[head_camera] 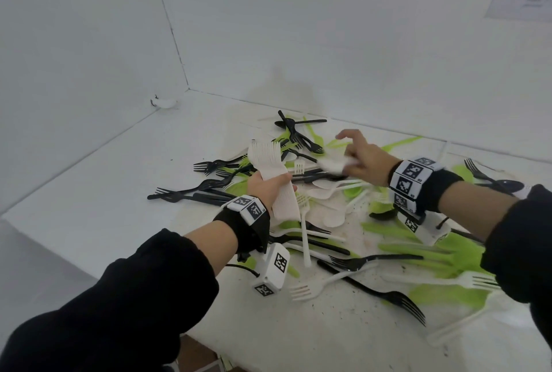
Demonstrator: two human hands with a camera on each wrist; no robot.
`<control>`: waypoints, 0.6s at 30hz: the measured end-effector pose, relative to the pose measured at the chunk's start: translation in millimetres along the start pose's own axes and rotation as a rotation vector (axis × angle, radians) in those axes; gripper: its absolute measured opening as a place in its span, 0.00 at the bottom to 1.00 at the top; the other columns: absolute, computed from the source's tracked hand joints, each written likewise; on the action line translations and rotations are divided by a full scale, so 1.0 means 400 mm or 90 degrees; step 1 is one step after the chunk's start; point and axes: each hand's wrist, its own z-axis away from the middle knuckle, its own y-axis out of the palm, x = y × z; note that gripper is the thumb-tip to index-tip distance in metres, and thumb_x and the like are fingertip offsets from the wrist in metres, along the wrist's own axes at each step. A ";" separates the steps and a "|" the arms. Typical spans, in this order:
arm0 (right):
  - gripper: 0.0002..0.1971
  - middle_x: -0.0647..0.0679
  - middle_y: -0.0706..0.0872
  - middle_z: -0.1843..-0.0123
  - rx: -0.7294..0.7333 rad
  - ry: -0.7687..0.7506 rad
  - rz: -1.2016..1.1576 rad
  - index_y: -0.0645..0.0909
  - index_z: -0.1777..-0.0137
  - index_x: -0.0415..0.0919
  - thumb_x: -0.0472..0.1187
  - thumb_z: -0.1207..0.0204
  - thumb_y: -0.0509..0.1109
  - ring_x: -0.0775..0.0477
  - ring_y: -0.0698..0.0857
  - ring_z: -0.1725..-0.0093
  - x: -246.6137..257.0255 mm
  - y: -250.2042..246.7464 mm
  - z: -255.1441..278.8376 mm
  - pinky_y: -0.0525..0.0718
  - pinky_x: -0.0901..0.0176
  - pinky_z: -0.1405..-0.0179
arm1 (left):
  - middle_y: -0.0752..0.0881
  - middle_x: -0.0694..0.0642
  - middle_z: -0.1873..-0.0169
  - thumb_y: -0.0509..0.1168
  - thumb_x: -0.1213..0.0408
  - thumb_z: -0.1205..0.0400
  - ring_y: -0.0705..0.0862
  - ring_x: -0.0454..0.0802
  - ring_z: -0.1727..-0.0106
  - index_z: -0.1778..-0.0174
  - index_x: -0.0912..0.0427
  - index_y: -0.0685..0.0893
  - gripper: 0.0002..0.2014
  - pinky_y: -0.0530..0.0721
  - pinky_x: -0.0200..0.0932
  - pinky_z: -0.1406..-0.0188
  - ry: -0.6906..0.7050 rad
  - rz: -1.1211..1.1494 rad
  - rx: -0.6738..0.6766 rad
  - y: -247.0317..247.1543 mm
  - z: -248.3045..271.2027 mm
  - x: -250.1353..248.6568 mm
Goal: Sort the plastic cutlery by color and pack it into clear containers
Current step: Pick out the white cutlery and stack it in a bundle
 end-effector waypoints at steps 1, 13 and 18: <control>0.27 0.45 0.74 0.62 0.062 0.000 0.040 0.62 0.29 0.35 0.32 0.26 0.68 0.45 0.74 0.63 -0.008 0.011 0.006 0.66 0.63 0.68 | 0.85 0.56 0.61 0.70 0.74 0.25 0.87 0.48 0.76 0.54 0.60 0.78 0.09 0.87 0.48 0.66 -0.001 -0.003 0.004 0.001 -0.002 0.000; 0.14 0.41 0.77 0.39 0.263 0.082 0.288 0.80 0.38 0.37 0.38 0.22 0.67 0.40 0.78 0.38 -0.030 0.053 0.035 0.73 0.56 0.41 | 0.86 0.59 0.65 0.72 0.75 0.26 0.86 0.48 0.79 0.48 0.66 0.79 0.13 0.88 0.44 0.74 -0.005 -0.015 0.032 0.021 0.001 -0.014; 0.07 0.41 0.84 0.53 0.033 0.207 0.141 0.76 0.46 0.35 0.37 0.18 0.59 0.42 0.79 0.56 -0.013 -0.012 0.041 0.73 0.59 0.59 | 0.85 0.58 0.64 0.72 0.74 0.26 0.86 0.49 0.77 0.48 0.65 0.79 0.13 0.88 0.45 0.70 -0.007 -0.016 0.050 0.010 -0.004 -0.013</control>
